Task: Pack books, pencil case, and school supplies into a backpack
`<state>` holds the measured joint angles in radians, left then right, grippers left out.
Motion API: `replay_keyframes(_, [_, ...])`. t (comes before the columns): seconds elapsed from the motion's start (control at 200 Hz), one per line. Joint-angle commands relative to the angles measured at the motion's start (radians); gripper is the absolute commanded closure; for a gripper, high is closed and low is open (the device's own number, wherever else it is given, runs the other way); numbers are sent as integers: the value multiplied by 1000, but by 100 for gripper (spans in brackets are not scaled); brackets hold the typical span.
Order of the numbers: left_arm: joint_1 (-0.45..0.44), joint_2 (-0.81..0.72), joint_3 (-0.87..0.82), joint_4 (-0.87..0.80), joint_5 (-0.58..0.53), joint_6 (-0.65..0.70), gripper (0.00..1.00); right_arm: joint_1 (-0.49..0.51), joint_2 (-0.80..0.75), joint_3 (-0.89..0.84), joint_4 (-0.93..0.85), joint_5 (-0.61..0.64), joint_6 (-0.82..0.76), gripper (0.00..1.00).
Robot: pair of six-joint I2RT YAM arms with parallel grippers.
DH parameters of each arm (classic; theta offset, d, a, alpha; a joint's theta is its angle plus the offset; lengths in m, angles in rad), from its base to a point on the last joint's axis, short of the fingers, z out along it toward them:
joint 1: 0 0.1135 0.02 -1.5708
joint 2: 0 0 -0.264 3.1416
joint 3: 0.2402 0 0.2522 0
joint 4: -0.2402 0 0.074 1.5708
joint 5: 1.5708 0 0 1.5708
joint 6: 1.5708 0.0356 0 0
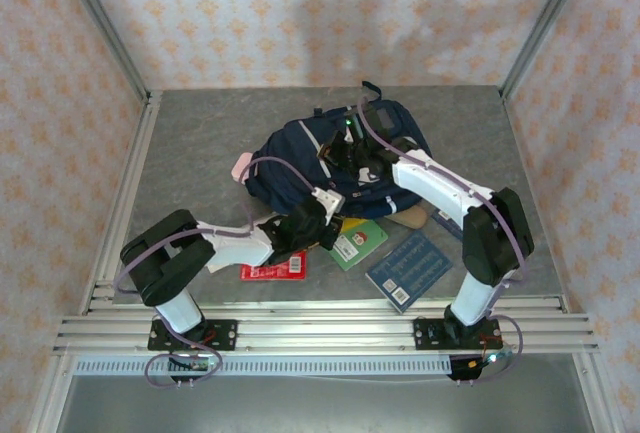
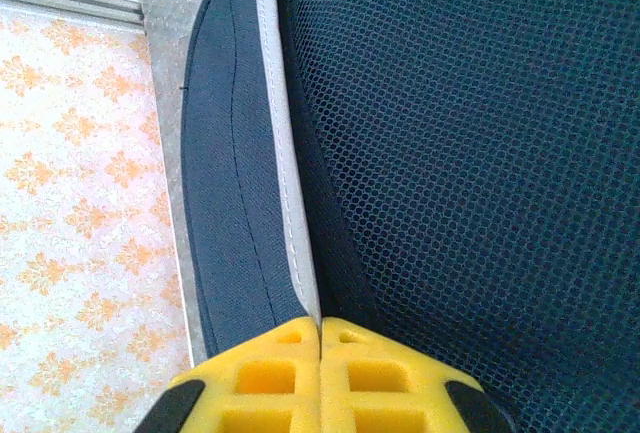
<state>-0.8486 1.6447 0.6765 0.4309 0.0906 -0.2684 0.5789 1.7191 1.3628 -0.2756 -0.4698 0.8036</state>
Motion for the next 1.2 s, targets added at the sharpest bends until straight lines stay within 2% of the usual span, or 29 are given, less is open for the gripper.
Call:
replay_keyframes(0.0, [18,-46,-40,-25,-32,-33,100,-4,-53,19,-34,50,-50,100])
replay_keyframes(0.65, [38,-126,-109,-107,-80,-87,100,-4,-48,44,-135,107,-163,100])
replay_keyframes(0.801, [39,-122,-108,-84,-5,-92,100,-3,-41,48,-130,84,-162,100])
replay_keyframes(0.986, [14,-139,-90,-78,29,-68,65,-1,-38,59,-125,56,-155,100])
replay_keyframes(1.076, [-3,-130,-68,-89,34,-37,59,1,-36,58,-120,47,-151,100])
replay_keyframes(1.196, [-22,-94,-22,-113,22,-7,56,1,-32,58,-116,38,-147,100])
